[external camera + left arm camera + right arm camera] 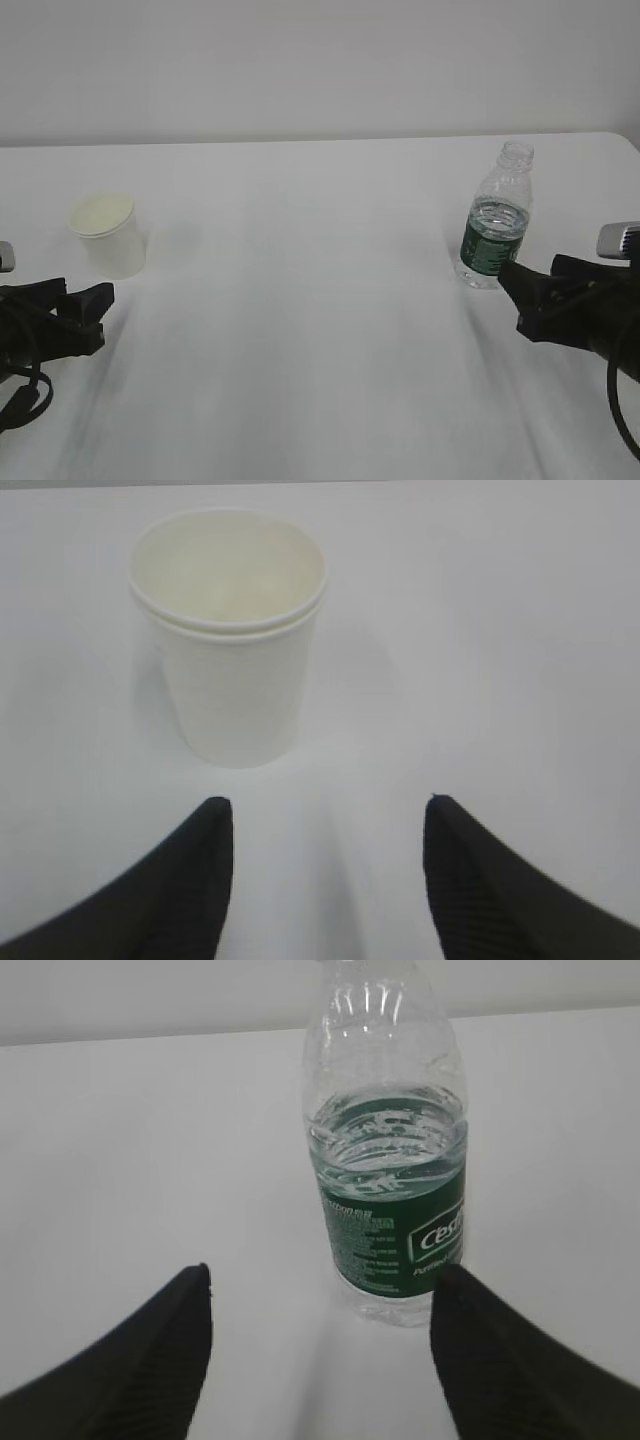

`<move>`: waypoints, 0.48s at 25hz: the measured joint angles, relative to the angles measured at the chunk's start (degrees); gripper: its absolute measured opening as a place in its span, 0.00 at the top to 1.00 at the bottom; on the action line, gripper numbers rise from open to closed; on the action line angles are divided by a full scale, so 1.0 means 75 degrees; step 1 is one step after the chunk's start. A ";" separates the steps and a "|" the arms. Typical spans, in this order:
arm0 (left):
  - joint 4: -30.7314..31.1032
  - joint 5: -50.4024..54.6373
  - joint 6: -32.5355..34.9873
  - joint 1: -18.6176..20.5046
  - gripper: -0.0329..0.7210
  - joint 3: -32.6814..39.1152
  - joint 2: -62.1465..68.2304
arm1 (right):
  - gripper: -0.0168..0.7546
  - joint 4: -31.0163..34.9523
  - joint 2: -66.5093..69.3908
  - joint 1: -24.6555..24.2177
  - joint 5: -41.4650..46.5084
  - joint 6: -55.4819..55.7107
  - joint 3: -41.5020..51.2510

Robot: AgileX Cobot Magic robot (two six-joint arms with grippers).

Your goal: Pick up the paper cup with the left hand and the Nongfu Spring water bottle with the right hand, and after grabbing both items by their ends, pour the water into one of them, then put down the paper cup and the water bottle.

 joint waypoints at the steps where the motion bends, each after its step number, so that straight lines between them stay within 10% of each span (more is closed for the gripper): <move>1: 0.0000 0.0000 0.0000 0.0000 0.38 0.0000 0.0000 | 0.29 0.0021 0.0065 0.0000 0.0000 -0.0052 -0.0035; 12: 0.0000 0.0000 0.0000 0.0000 0.38 -0.0097 0.0000 | 0.19 0.0411 0.0751 0.0000 0.0000 -0.0238 -0.0658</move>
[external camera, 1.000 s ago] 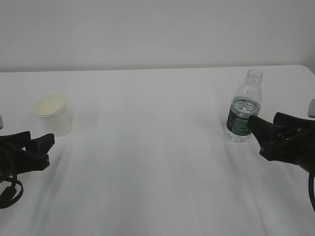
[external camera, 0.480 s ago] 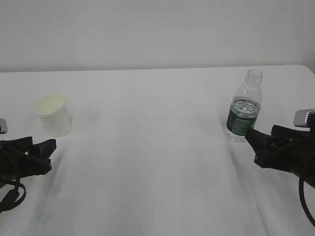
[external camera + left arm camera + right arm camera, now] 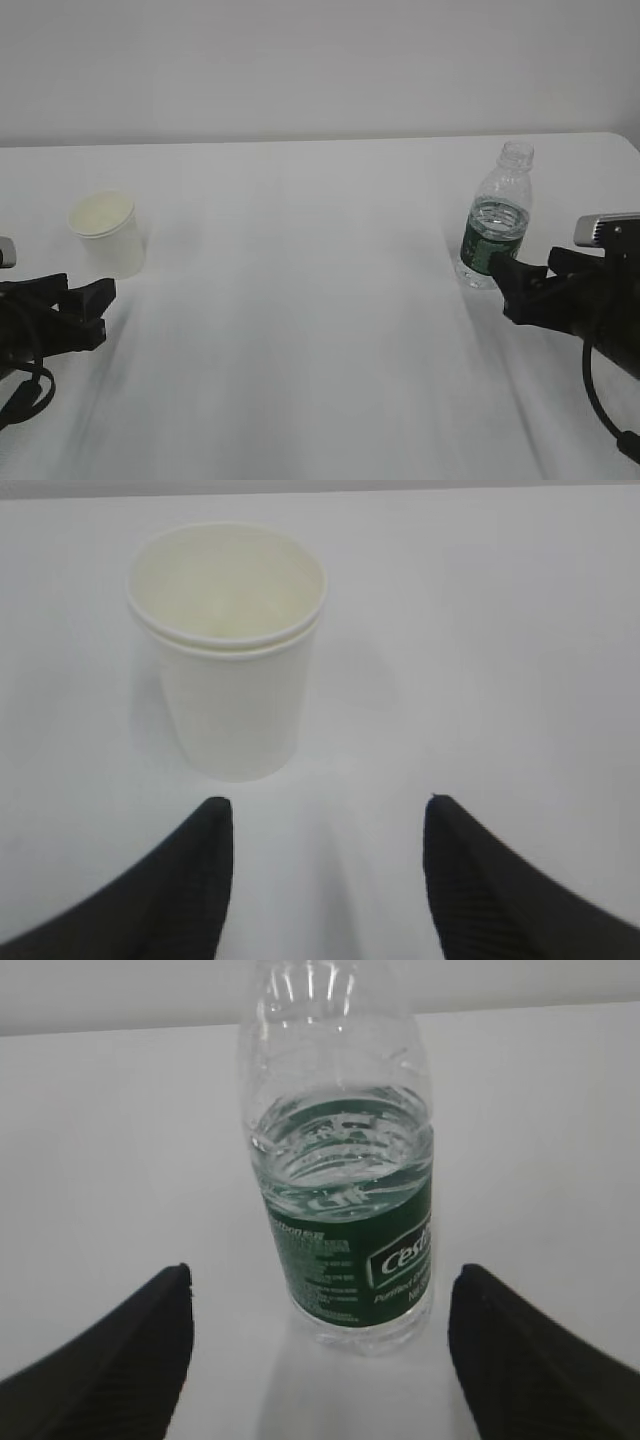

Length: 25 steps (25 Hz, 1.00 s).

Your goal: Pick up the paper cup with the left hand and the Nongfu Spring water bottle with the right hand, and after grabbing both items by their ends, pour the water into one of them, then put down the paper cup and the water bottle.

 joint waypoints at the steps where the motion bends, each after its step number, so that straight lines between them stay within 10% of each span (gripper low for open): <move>1: 0.0000 0.0000 0.0000 0.0000 0.38 0.0000 0.0000 | 0.19 0.0000 0.0091 0.0000 0.0000 -0.0019 -0.0059; 25: 0.0034 0.0000 0.0000 0.0000 0.38 -0.0583 0.0777 | 0.16 0.0016 0.1605 0.0000 0.0000 -0.0390 -0.1437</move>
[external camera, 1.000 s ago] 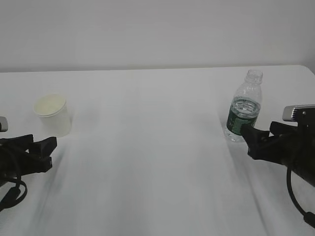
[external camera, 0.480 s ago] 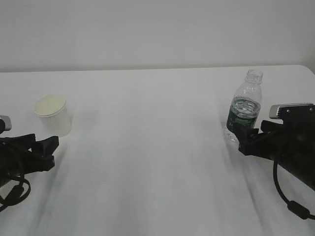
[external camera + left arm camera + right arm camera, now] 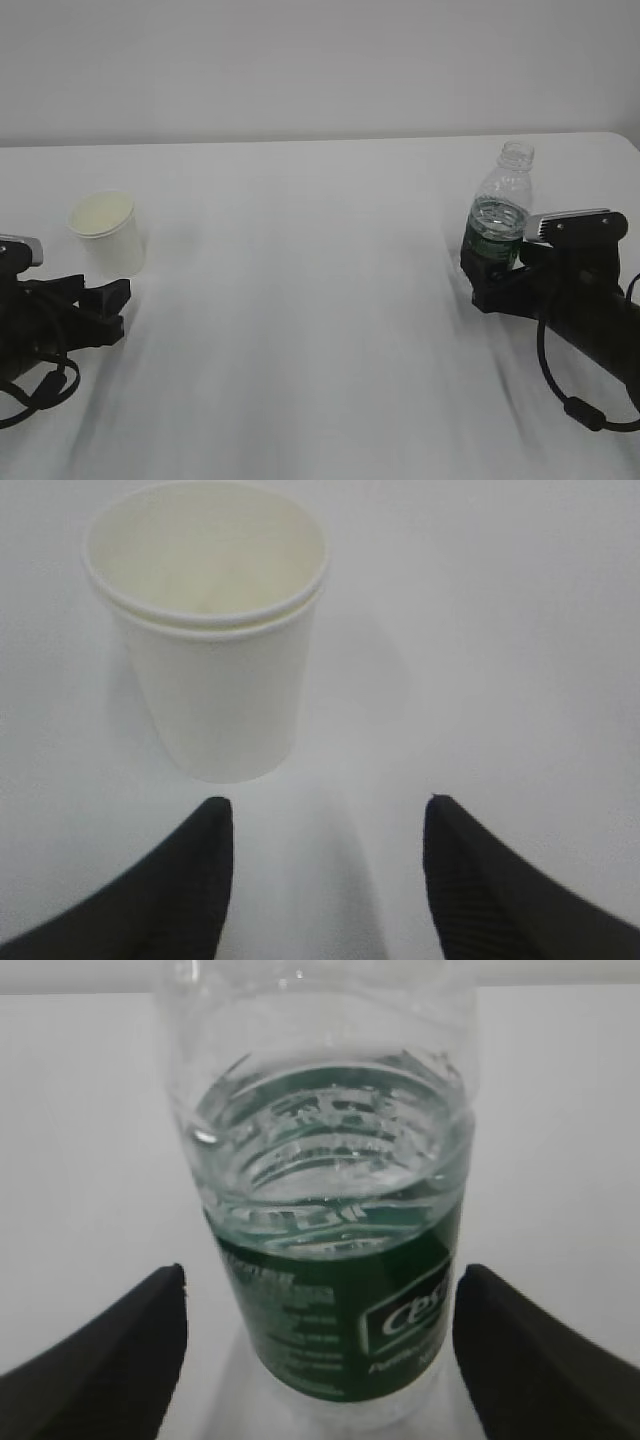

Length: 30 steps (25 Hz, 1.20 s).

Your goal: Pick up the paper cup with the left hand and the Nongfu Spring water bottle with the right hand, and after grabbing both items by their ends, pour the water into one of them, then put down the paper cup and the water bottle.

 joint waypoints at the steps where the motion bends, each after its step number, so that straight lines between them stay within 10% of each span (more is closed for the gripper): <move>1: 0.0000 0.0000 0.0000 0.0000 0.38 -0.0011 0.0005 | 0.13 0.0000 0.0037 0.0000 0.0000 -0.0019 -0.0049; 30: 0.0000 0.0000 0.0000 0.0000 0.38 -0.0018 0.0017 | 0.10 0.0188 0.0487 0.0000 -0.0017 -0.0228 -0.1015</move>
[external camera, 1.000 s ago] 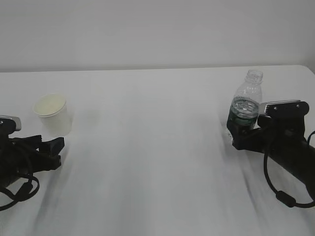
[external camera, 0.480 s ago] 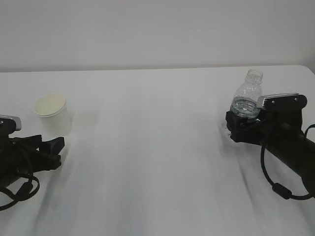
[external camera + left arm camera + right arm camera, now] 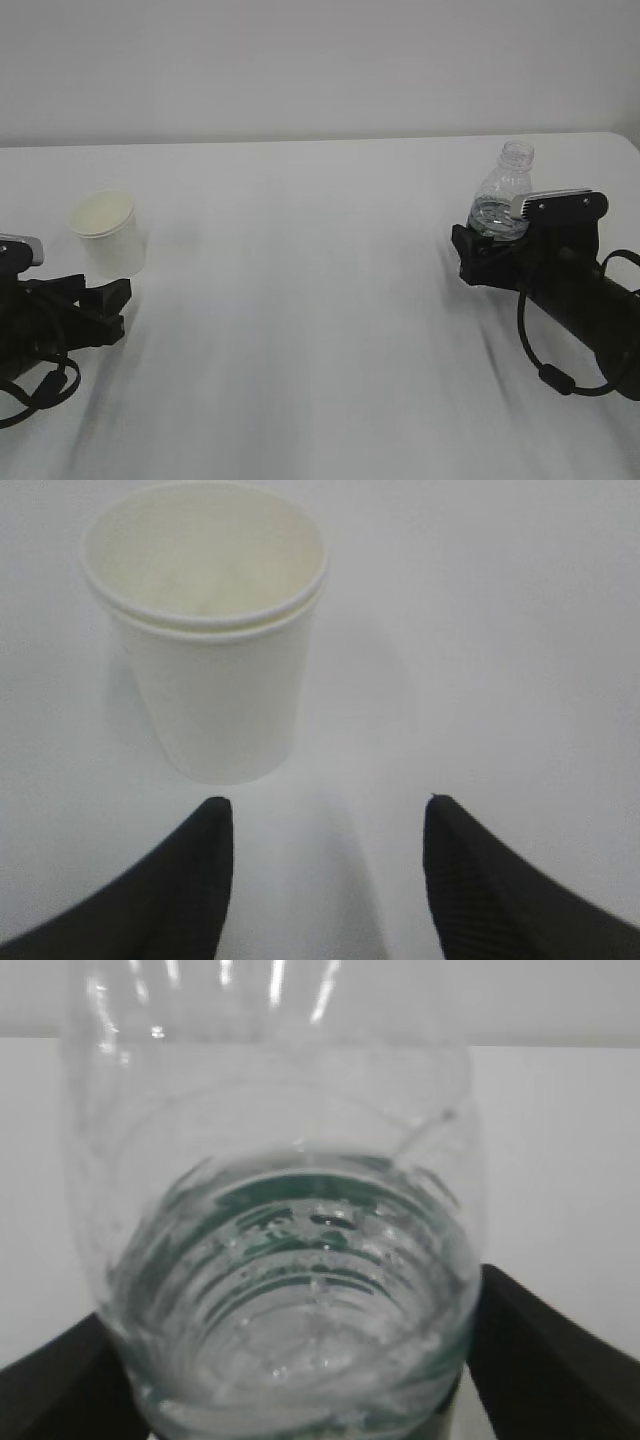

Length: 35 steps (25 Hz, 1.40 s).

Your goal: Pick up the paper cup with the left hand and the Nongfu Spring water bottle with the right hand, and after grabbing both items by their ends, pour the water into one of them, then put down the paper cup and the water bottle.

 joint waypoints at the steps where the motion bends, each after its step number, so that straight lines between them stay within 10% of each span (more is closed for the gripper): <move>1: 0.0000 0.0000 0.0000 0.0000 0.38 0.0000 0.0000 | 0.10 0.0000 0.0064 0.0000 0.0000 0.0000 -0.0042; 20: 0.0000 0.0000 0.0000 0.0000 0.38 0.0000 0.0000 | 0.13 0.0000 0.0309 0.0000 0.0000 0.0000 -0.0274; 35: 0.0000 0.0000 -0.0013 0.0000 0.38 0.0000 0.0000 | 0.42 -0.0030 0.0309 0.0000 0.0000 -0.0017 -0.0274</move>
